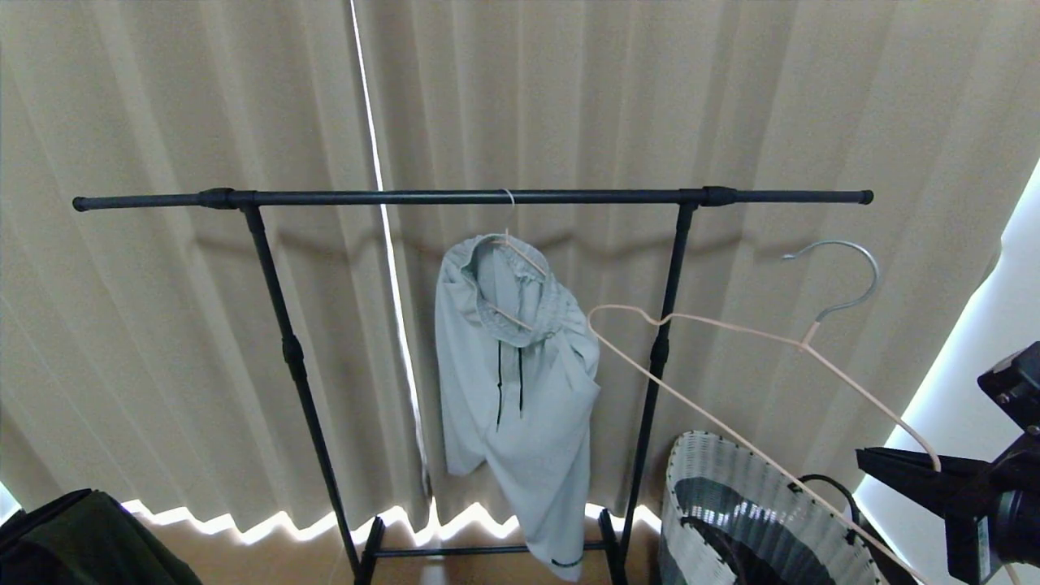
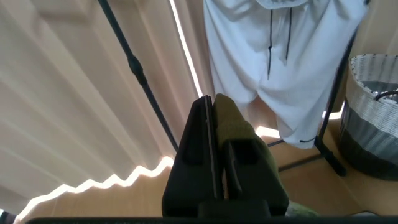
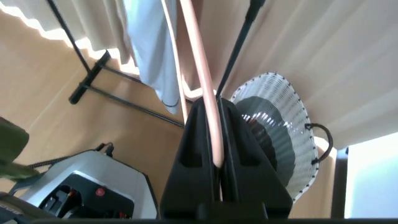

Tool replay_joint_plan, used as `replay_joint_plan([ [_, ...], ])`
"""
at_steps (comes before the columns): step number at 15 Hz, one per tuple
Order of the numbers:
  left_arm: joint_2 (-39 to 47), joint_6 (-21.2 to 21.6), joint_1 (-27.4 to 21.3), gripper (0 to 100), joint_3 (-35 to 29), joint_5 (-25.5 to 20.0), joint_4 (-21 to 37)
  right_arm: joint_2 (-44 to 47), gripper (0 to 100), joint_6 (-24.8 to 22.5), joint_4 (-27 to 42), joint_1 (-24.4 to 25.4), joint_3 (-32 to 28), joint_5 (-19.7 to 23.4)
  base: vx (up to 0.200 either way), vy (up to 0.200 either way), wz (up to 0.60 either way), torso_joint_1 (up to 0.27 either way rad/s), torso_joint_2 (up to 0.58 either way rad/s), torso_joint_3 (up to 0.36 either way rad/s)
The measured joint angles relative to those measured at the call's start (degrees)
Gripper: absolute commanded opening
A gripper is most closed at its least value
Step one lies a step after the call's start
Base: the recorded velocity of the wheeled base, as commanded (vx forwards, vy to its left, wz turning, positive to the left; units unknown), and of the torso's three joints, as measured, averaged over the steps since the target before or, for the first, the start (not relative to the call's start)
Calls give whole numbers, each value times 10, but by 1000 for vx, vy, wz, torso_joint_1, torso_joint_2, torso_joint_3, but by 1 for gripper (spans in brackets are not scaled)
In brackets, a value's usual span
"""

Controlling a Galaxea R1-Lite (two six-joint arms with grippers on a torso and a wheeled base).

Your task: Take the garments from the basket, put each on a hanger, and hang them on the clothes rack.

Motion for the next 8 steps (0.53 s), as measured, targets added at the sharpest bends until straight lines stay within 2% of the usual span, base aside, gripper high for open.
replay_joint_plan([
  [6, -15, 1, 0, 0, 4, 0, 0, 1, 0, 0, 0, 0, 1, 1, 0, 0, 0, 0, 0, 0],
  [8, -18, 1, 0, 0, 3, 0, 0, 1, 0, 0, 0, 0, -1, 1, 0, 200, 0, 0, 2, 0],
])
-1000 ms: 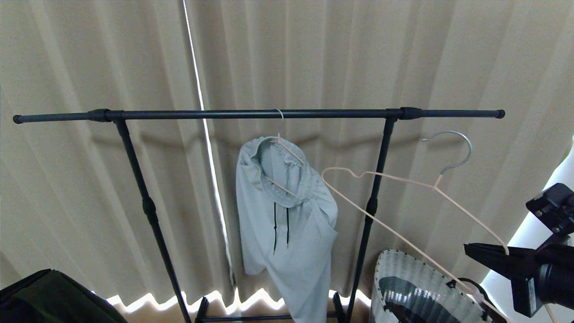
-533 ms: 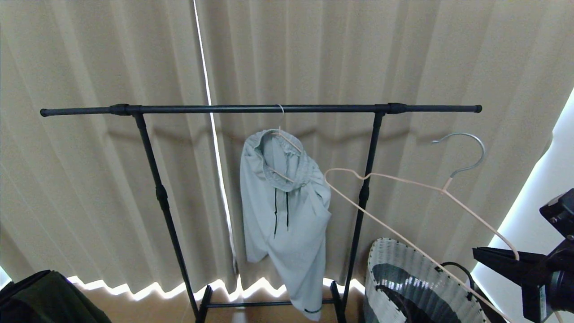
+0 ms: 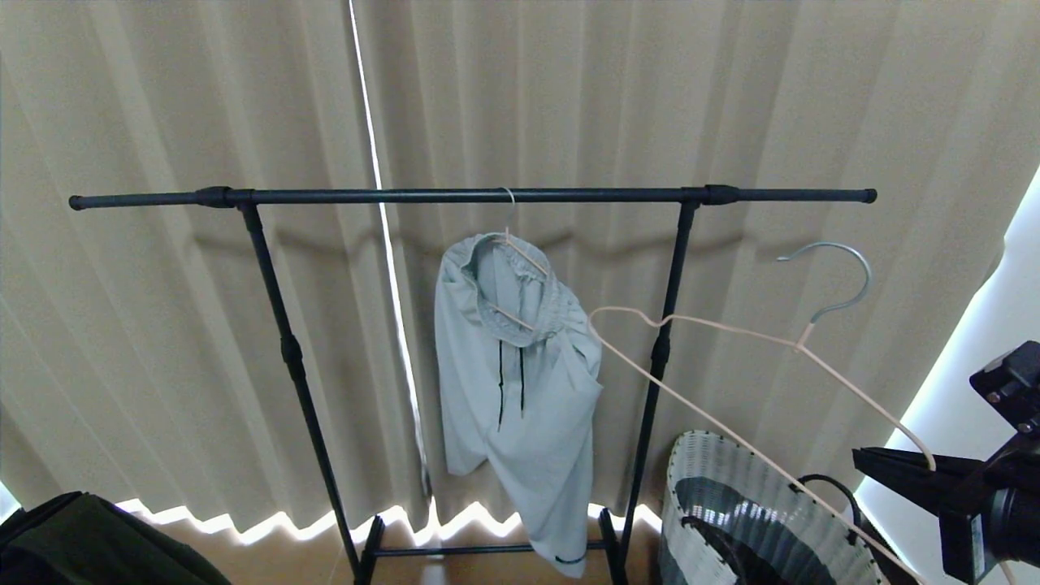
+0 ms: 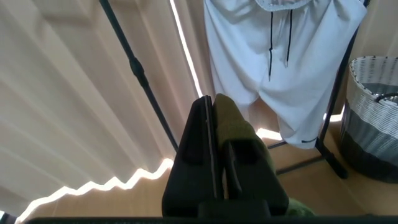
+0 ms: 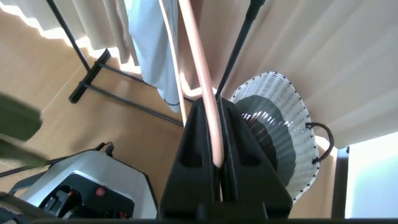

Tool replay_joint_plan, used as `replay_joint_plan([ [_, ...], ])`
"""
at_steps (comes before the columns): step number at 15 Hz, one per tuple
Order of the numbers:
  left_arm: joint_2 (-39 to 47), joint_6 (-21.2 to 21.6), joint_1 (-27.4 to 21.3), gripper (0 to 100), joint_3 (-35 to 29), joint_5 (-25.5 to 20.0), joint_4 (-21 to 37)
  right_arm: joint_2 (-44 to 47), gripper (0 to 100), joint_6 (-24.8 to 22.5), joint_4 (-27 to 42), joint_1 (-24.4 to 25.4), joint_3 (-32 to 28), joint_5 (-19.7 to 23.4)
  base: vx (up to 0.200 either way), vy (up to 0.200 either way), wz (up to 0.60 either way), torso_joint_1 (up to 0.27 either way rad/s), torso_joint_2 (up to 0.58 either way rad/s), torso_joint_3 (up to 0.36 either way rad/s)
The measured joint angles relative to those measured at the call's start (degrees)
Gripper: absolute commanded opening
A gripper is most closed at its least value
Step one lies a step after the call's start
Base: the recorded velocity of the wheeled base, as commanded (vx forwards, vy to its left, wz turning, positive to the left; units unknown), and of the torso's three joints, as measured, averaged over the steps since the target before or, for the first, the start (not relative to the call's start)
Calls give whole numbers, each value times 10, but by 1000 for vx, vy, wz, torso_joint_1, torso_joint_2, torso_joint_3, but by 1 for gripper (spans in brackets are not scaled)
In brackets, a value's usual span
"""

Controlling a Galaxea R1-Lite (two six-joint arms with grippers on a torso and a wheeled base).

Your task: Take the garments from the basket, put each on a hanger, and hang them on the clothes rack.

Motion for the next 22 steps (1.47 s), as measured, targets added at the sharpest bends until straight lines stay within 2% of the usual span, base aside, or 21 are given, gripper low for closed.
replay_joint_plan([
  [7, -15, 3, 0, 0, 1, 0, 1, 1, 0, 0, 0, 0, -3, 1, 0, 200, 0, 7, 3, 4],
  [13, -18, 3, -11, 0, 11, -1, 1, 1, 0, -2, 0, 1, -10, 0, 0, 0, 0, 0, 0, 0],
  [17, -18, 1, -66, 0, 19, 1, 2, 4, 0, -2, 4, 26, -23, 4, 0, 0, 0, 0, 0, 0],
  [20, -15, 0, -69, 0, 18, 6, 21, 9, 0, -5, 7, 50, -20, 3, 0, 0, 0, 0, 0, 0],
  [22, 0, 0, -56, 0, -3, 8, 47, 18, 0, -5, 4, 58, -16, 2, 0, 0, 0, 0, 0, 0],
])
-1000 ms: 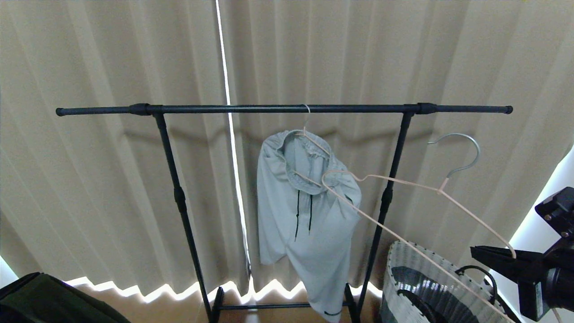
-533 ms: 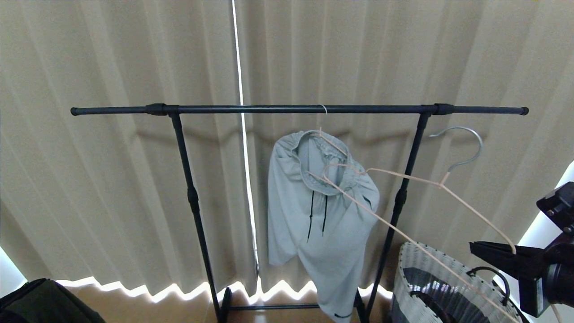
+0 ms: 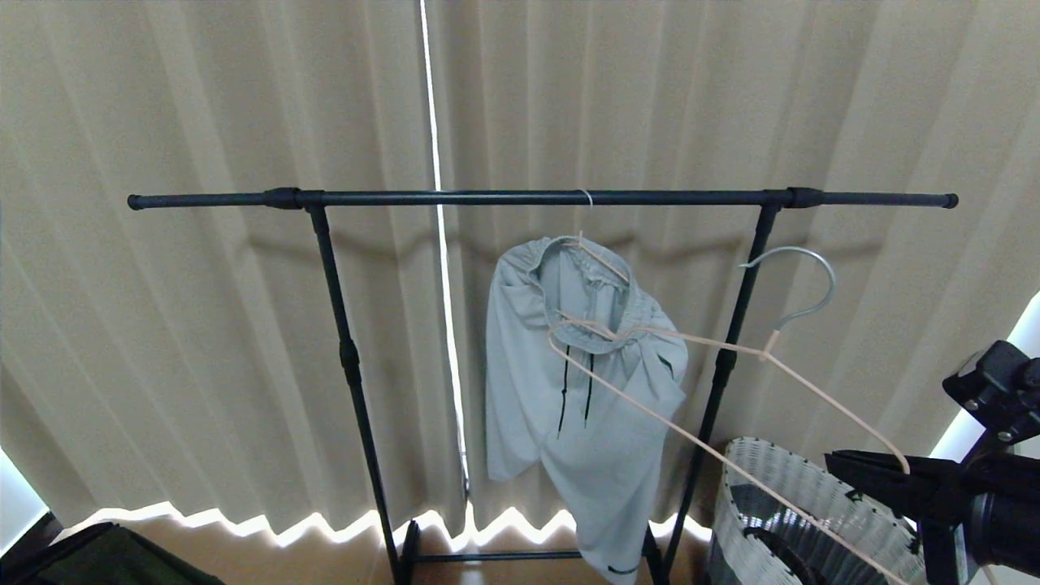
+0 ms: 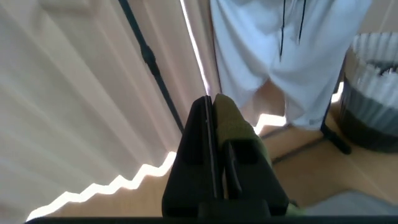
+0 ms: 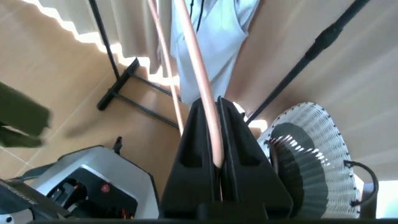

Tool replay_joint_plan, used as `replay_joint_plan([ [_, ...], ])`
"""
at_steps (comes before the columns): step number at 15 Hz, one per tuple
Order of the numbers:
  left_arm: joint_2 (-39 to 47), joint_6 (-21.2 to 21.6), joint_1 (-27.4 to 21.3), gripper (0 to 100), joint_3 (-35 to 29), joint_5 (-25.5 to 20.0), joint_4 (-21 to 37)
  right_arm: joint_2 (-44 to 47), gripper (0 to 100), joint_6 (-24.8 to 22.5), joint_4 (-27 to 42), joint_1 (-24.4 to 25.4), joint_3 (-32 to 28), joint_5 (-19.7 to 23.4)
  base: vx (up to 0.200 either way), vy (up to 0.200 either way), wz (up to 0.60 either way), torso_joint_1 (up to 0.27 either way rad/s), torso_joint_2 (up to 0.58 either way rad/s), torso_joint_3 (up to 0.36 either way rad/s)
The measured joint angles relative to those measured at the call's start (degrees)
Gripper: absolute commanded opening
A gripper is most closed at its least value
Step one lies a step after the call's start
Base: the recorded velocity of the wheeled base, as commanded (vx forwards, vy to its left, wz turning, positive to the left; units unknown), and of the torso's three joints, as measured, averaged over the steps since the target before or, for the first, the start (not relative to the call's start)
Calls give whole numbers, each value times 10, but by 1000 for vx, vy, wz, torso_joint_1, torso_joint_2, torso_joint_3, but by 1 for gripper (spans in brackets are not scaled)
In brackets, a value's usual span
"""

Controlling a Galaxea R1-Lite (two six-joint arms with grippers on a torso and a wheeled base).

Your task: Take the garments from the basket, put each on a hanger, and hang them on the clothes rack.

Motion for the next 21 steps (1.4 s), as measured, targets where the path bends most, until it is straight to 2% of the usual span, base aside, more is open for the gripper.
replay_joint_plan([
  [3, 51, -5, 38, 0, -69, 0, 29, 12, 0, 0, -2, 8, -3, 1, 0, 0, 0, 0, 0, 0],
  [7, 156, -28, 55, 0, -170, 0, 34, 33, 0, 19, -12, 60, -12, 4, 0, 0, 0, 0, 0, 0],
  [9, 213, -39, 43, 0, -212, 0, 34, 50, 0, 52, -39, 93, -17, 4, 0, 0, 0, 0, 0, 0],
  [12, 299, -121, -34, 0, -285, 10, 32, 84, 0, 106, -72, 140, -35, 3, 0, 0, 0, 0, 0, 0],
  [15, 382, -148, -92, 0, -341, 82, 26, 103, 0, 133, -80, 187, -51, 4, 0, 0, 0, 0, 0, 0],
  [19, 478, -152, -113, 0, -377, 202, -42, 114, 0, 147, -102, 231, -59, 4, 0, 0, 0, 0, 0, 0],
  [21, 508, -152, -116, 0, -383, 225, -62, 117, 0, 147, -104, 246, -60, 4, 0, 0, 0, 0, 0, 0],
])
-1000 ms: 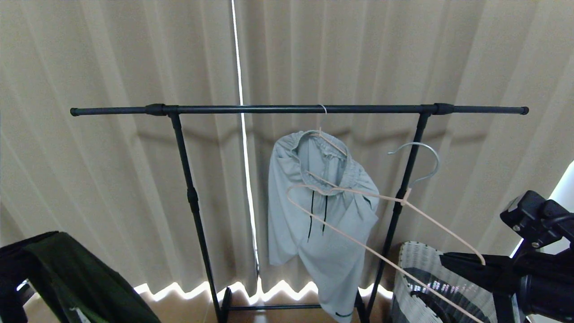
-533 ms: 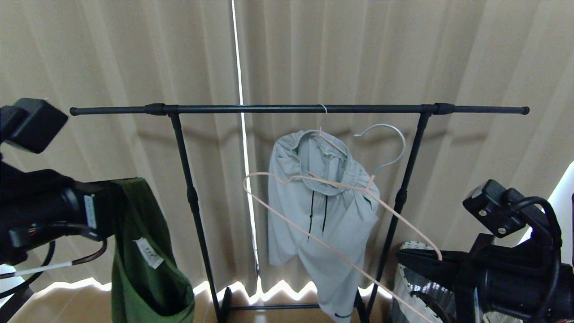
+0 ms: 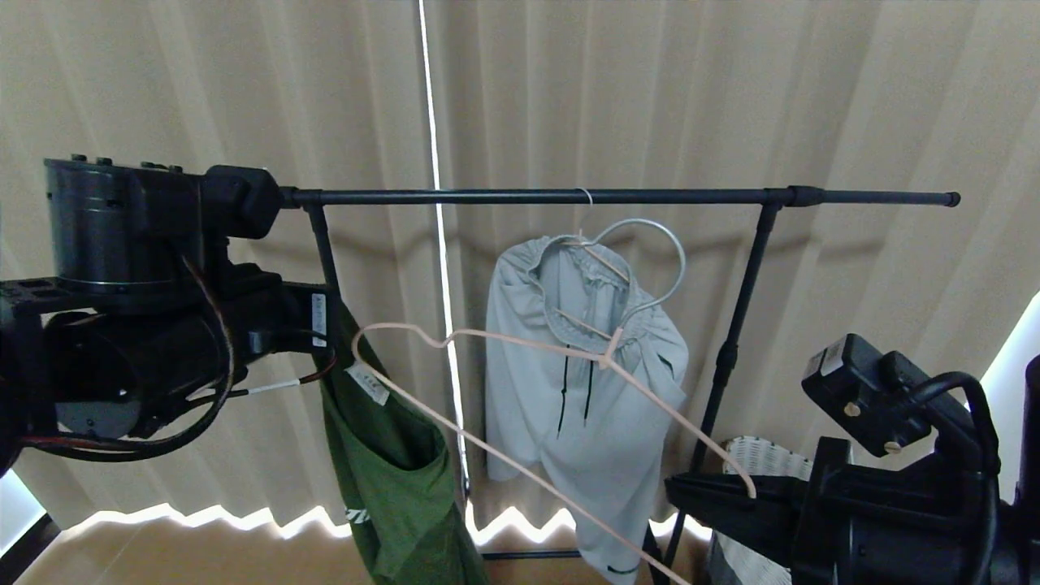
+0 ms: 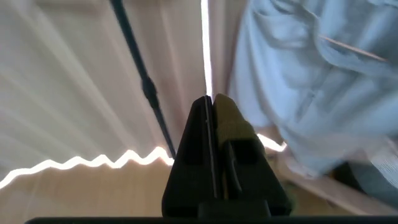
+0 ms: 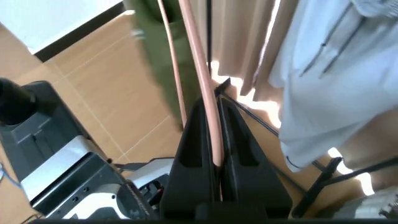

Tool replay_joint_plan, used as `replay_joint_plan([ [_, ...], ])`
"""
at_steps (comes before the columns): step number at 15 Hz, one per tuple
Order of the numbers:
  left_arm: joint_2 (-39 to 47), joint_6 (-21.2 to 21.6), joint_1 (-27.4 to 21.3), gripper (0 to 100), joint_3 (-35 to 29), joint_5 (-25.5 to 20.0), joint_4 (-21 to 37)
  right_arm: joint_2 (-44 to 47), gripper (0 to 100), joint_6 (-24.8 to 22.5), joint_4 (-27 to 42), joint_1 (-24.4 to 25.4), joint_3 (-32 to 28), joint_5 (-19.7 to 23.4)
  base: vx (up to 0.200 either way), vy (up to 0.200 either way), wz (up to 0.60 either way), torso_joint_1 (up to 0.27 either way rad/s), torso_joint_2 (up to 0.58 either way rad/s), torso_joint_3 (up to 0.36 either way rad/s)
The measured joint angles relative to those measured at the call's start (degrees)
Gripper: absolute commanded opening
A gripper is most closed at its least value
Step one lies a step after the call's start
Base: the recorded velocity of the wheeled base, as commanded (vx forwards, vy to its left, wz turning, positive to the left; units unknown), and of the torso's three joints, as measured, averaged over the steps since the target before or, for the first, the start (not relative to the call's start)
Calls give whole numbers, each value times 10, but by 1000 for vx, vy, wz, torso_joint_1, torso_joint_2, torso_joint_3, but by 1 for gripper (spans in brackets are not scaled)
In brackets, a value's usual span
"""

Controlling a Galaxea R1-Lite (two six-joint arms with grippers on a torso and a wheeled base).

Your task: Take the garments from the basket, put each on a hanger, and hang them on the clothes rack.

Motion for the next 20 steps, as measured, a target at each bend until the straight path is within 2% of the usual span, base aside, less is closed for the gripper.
replay_joint_plan([
  [3, 19, 0, -2, 0, -3, 1, -2, 12, 0, 1, -6, 9, -5, 0, 0, 0, 0, 0, 0, 0],
  [8, 24, 0, -6, 0, -2, 3, -1, 59, 0, -1, -60, 8, -15, -1, 0, 0, 0, 0, 0, 0],
  [12, 21, 0, -7, 0, 0, 37, -1, 98, 0, 0, -62, 0, -40, -3, 0, 0, 0, 0, 0, 0],
  [16, 7, 0, -7, 0, 5, 40, 0, 134, 0, 29, -62, -1, -71, -6, 0, 0, 0, 0, 0, 0],
  [20, -13, 1, -9, 0, 15, 41, 1, 168, 0, 35, -62, -7, -103, -6, 0, 0, 0, 0, 0, 0],
])
